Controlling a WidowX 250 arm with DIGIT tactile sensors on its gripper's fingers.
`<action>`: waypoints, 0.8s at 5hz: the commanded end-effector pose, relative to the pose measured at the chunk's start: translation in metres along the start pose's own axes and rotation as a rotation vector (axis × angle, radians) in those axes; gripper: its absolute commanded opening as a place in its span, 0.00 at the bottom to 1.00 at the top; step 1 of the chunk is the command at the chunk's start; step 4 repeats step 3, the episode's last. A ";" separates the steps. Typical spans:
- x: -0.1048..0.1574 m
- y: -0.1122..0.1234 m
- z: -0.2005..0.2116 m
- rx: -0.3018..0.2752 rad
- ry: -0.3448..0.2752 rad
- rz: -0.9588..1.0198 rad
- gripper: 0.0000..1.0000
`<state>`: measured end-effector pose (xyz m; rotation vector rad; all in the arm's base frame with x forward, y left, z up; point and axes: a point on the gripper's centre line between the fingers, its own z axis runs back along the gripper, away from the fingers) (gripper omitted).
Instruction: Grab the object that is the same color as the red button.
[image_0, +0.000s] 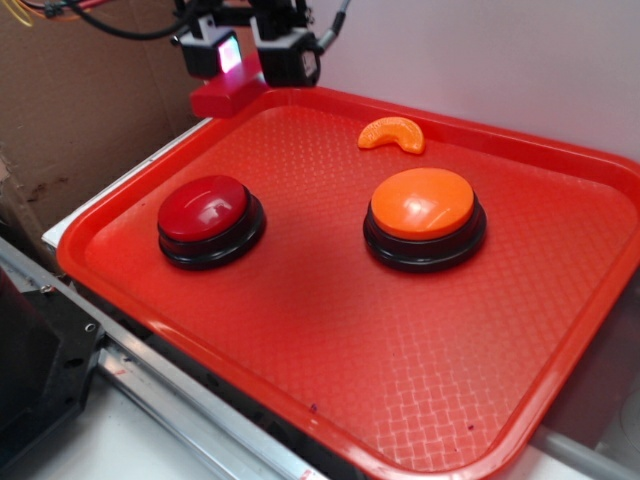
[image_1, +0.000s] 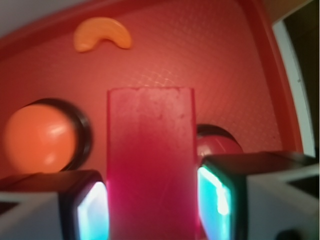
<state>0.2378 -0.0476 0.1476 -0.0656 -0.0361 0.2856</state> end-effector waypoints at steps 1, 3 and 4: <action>-0.047 0.002 0.032 -0.009 -0.076 -0.170 0.00; -0.057 -0.003 0.028 0.001 -0.096 -0.188 0.00; -0.057 -0.003 0.028 0.001 -0.096 -0.188 0.00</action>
